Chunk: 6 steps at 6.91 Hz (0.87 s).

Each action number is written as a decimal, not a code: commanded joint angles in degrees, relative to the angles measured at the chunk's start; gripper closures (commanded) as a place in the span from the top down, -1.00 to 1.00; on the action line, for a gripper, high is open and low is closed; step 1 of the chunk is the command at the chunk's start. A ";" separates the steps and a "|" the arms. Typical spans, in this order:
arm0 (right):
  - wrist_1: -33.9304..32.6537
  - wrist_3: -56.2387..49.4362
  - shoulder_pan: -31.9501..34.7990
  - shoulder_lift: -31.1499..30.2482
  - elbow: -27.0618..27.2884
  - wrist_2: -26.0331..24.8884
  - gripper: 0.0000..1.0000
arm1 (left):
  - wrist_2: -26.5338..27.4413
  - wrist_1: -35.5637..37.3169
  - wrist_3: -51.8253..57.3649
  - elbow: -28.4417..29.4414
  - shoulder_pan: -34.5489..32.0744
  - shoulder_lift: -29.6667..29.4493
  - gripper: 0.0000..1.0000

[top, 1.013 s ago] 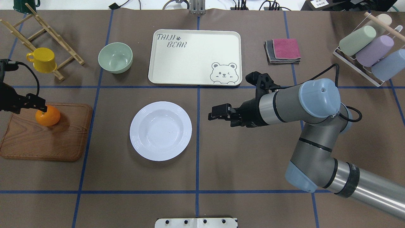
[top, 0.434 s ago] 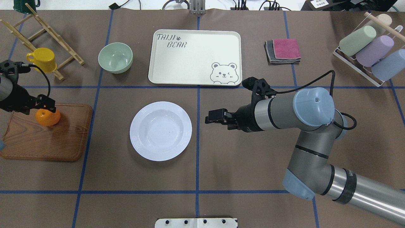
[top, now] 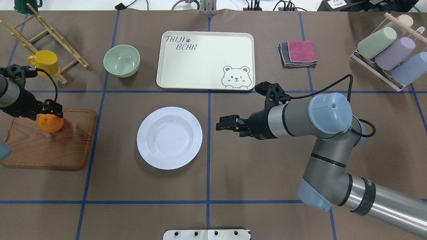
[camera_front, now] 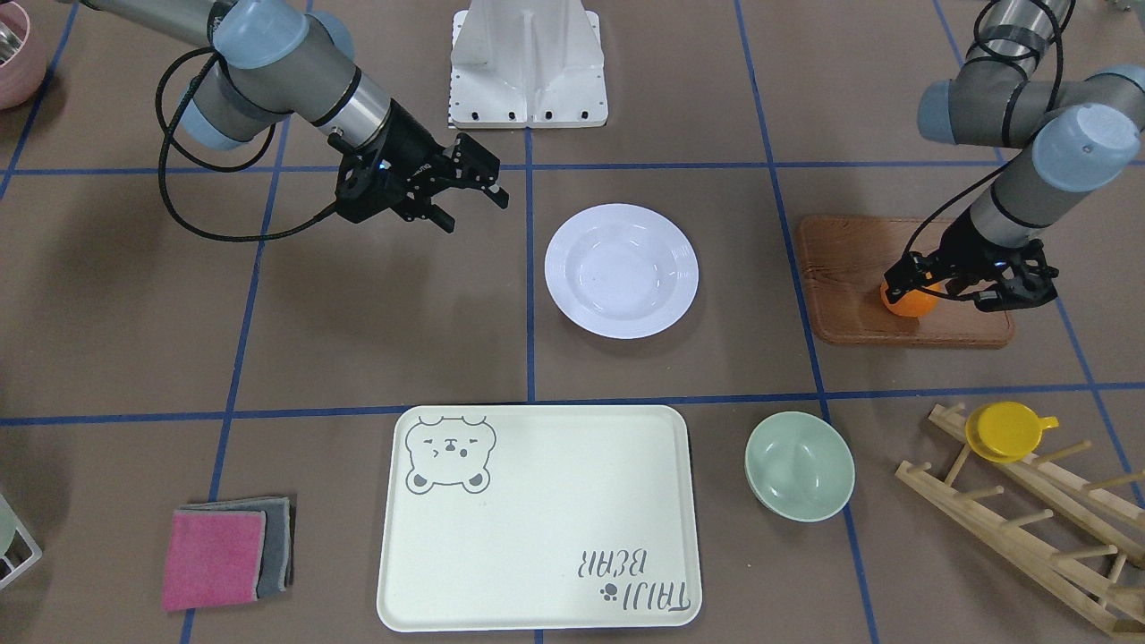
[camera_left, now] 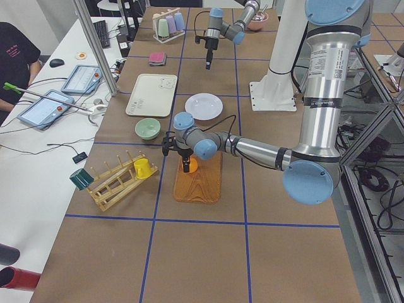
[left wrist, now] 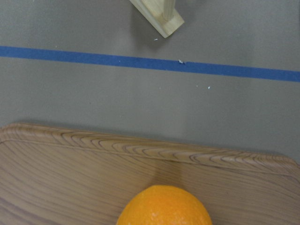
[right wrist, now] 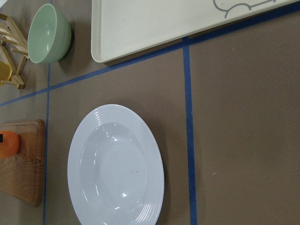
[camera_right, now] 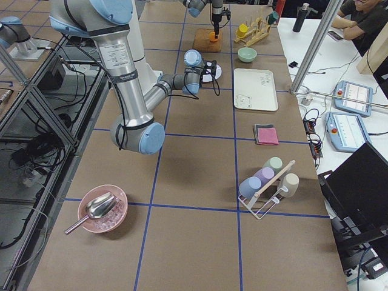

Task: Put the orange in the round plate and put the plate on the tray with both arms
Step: 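Grasp the orange with the left gripper while the right approaches the plate rim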

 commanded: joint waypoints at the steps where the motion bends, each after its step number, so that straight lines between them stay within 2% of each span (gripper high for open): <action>1: 0.00 -0.07 -0.01 -0.08 -0.06 -0.01 1.00 | 0.00 -1.89 -1.95 1.16 1.00 -0.64 0.86; 4: 0.09 0.02 -0.88 0.10 -0.23 -0.53 0.99 | 0.17 -1.63 -2.12 0.64 1.09 -0.64 0.38; 5: 0.26 -0.33 -2.10 0.19 -0.32 -3.14 0.97 | -0.35 -0.76 -2.21 -1.02 1.00 -1.07 0.37; 6: 2.09 -0.33 -2.81 1.23 -1.37 -7.00 0.97 | -0.61 5.08 -2.38 -4.43 1.00 -3.08 0.37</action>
